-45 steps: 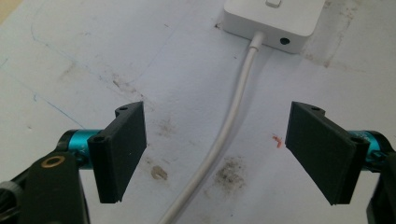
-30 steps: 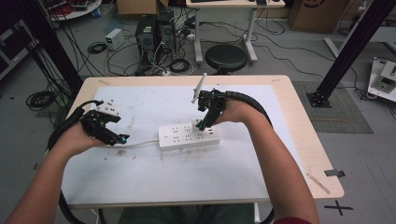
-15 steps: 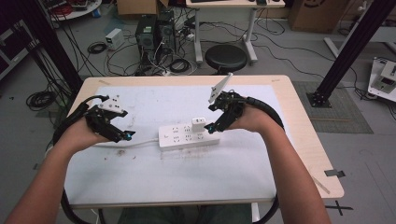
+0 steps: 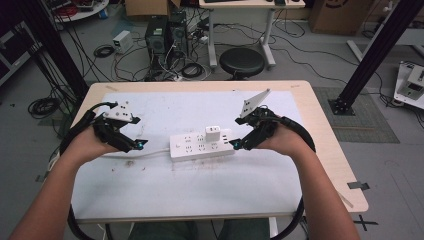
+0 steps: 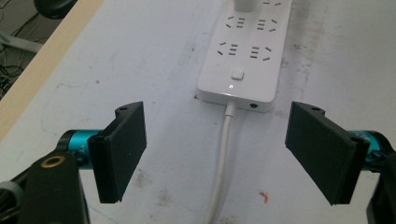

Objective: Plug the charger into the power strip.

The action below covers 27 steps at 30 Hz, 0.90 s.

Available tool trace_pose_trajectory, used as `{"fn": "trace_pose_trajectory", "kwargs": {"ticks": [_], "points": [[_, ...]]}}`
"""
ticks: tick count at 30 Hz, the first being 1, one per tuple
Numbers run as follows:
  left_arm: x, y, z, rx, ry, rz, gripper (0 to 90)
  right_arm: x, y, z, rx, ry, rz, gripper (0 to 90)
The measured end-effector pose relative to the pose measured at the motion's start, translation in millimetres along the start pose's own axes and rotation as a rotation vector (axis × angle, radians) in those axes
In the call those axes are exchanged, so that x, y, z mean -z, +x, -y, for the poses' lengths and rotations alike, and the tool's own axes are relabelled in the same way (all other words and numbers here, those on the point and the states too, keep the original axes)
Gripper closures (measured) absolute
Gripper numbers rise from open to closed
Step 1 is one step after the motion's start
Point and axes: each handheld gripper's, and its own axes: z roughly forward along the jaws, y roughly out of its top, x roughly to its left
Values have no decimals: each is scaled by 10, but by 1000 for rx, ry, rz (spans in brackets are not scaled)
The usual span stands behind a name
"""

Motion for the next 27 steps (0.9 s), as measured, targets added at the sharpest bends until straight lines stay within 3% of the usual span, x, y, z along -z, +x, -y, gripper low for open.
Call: {"fn": "trace_pose_trajectory", "kwargs": {"ticks": [8,27], "points": [[-29,-10,42,3,1,2,206,6,66,81,-13,3,14,202],[-15,7,50,15,-5,-8,206,11,37,89,-29,8,31,201]]}}
